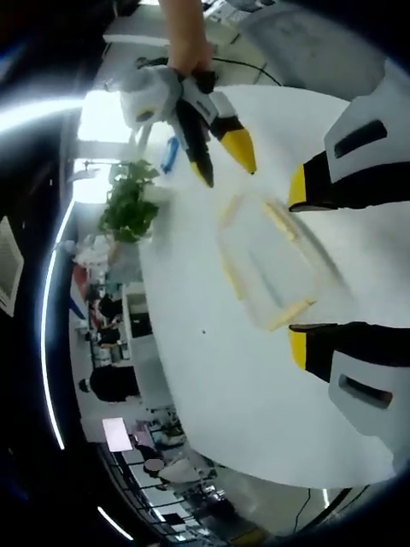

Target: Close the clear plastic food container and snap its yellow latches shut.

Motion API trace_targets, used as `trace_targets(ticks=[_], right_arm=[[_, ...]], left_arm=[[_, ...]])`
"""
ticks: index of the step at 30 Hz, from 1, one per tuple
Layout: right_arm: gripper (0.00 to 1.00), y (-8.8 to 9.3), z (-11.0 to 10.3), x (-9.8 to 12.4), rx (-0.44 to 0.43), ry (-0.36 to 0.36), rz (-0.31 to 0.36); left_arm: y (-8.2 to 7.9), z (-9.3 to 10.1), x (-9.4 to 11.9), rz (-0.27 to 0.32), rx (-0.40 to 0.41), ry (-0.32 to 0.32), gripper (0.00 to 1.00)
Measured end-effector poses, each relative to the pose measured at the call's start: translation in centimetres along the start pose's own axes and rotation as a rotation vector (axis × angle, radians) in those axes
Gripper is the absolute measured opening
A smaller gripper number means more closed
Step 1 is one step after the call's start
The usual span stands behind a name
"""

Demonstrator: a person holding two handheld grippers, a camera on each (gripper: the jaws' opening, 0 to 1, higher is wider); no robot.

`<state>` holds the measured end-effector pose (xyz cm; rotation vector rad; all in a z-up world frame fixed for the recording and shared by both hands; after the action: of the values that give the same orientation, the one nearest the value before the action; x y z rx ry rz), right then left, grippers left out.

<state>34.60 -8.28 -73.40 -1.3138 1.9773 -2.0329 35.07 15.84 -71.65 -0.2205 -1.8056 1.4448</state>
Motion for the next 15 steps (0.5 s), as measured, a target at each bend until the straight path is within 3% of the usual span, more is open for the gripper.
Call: trace_targets(ticks=[6,9,13,15], right_arm=[[0.65,0.3,-0.9,1.0,0.008,0.002,0.035],[0.72,0.2,-1.3,1.8,-0.010,0.010,0.098],[0.77,0.6,-1.6,2.9,-0.038,0.037,0.155],[0.78,0.9,-2.0,3.4,-0.044,0.026,0.170]], left_arm=[[0.0,0.5,1.5,0.067,0.065,-0.024,0.65],[0.1,0.6,2.5,0.083,0.066,-0.040,0.70],[0.2,0.7,3.6,0.115,0.078,-0.049,0.72],[0.2,0.6,4.1,0.154,0.112,-0.080,0.69]])
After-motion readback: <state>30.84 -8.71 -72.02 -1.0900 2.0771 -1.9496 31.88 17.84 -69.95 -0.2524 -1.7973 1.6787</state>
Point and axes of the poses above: the point that each gripper's makers call its tool centre point, and the gripper's own axes: x roughly backward along the fingers, z roughly to its right, y roughly out of its underside, the point moved 9 cm from there along x, roughly backward along the fingers, and after that the axes turned 4 degrees about -x, right-handed, at the moved point
